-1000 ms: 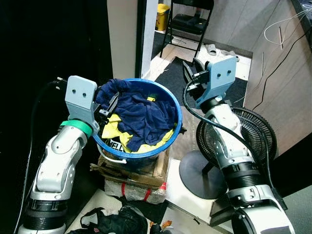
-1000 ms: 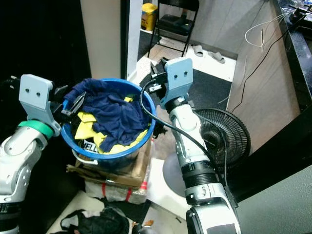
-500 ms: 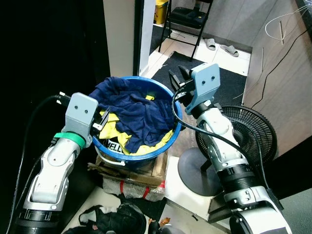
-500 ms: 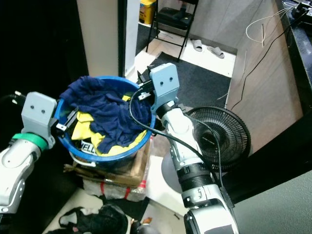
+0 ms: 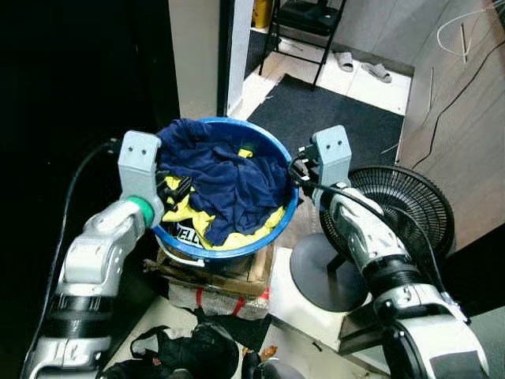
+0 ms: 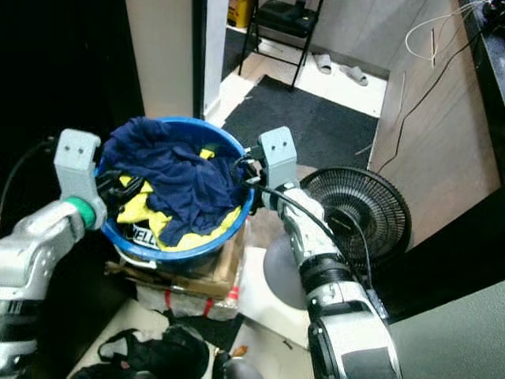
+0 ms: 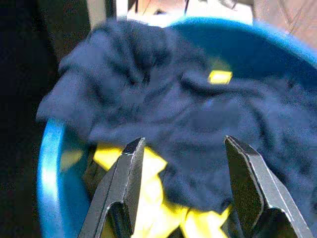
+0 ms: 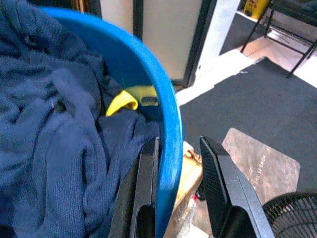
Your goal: Clothes washing
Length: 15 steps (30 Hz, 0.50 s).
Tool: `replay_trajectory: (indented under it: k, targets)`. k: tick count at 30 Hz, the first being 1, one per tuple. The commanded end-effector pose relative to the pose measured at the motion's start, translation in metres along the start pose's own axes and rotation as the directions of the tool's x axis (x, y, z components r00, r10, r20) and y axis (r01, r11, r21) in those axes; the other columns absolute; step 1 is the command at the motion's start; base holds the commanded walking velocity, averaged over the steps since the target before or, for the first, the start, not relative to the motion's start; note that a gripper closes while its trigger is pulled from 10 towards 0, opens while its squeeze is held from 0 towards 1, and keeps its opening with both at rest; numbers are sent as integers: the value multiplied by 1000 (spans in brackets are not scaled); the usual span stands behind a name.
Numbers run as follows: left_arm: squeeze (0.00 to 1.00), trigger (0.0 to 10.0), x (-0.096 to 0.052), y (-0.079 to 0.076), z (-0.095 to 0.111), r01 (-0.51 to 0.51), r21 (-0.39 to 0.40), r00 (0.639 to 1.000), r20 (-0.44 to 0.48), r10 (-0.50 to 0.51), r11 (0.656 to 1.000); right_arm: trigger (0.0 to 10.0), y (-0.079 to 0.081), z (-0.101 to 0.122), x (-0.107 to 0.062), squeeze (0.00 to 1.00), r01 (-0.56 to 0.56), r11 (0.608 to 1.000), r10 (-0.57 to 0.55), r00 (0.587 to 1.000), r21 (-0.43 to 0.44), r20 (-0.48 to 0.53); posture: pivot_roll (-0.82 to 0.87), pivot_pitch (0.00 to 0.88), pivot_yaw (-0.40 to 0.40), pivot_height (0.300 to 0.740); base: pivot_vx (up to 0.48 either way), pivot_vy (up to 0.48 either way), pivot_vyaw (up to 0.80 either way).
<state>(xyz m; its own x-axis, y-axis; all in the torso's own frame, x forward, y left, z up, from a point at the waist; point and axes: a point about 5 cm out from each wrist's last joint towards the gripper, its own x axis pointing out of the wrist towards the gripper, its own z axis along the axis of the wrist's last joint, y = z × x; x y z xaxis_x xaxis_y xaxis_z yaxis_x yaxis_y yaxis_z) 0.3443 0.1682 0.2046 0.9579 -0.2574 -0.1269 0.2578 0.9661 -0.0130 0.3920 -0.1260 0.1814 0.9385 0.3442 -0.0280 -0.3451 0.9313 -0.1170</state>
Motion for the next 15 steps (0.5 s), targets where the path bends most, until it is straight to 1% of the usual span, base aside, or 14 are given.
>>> replay_trajectory:
  k: [1,4,5,6,8,9,10,11,13,14,15]
  targets:
    - [0,10000,7,-2,2,-2,-26,1000,-6,1,1000,10000,-5,-2,0,0,-4,1000,4,1000,17,-30,24,99,-17,740,0,0,0]
    - [0,10000,11,-2,7,-7,-31,1000,7,7,999,10000,-4,0,1,0,-21,1000,21,999,13,-30,24,99,-17,740,0,0,0]
    - [0,10000,14,-2,11,-14,-37,1000,19,14,999,10000,3,5,4,0,-62,998,62,998,5,-25,18,101,-18,740,0,0,0]
    - [0,10000,14,-2,11,-14,-37,1000,19,14,999,10000,3,5,4,0,-62,998,62,998,5,-25,18,101,-18,740,0,0,0]
    - [0,10000,17,-4,17,-8,-51,1000,12,9,999,10000,15,8,11,0,-133,990,132,990,-35,-42,23,111,-22,740,0,0,0]
    - [0,10000,17,-4,17,-8,-51,1000,12,9,999,10000,15,8,11,0,-133,990,132,990,-35,-42,23,111,-22,740,0,0,0]
    - [0,10000,19,-6,20,-3,-51,1000,11,4,999,10000,16,6,12,0,-141,988,138,989,-58,-62,24,114,-17,740,0,0,0]
    - [0,10000,21,-10,24,7,-47,1000,19,-6,999,10000,13,2,13,0,-131,989,124,988,-75,-90,19,118,-9,740,0,0,0]
    - [0,10000,21,-10,24,7,-47,1000,19,-6,999,10000,13,2,13,0,-131,989,124,988,-75,-90,19,118,-9,740,0,0,0]
    - [0,10000,23,-13,28,18,-46,1000,23,-17,999,10000,11,-3,12,0,-125,989,116,986,-76,-119,17,119,-7,740,0,0,0]
    - [0,10000,23,-13,28,18,-46,1000,23,-17,999,10000,11,-3,12,0,-125,989,116,986,-76,-119,17,119,-7,740,0,0,0]
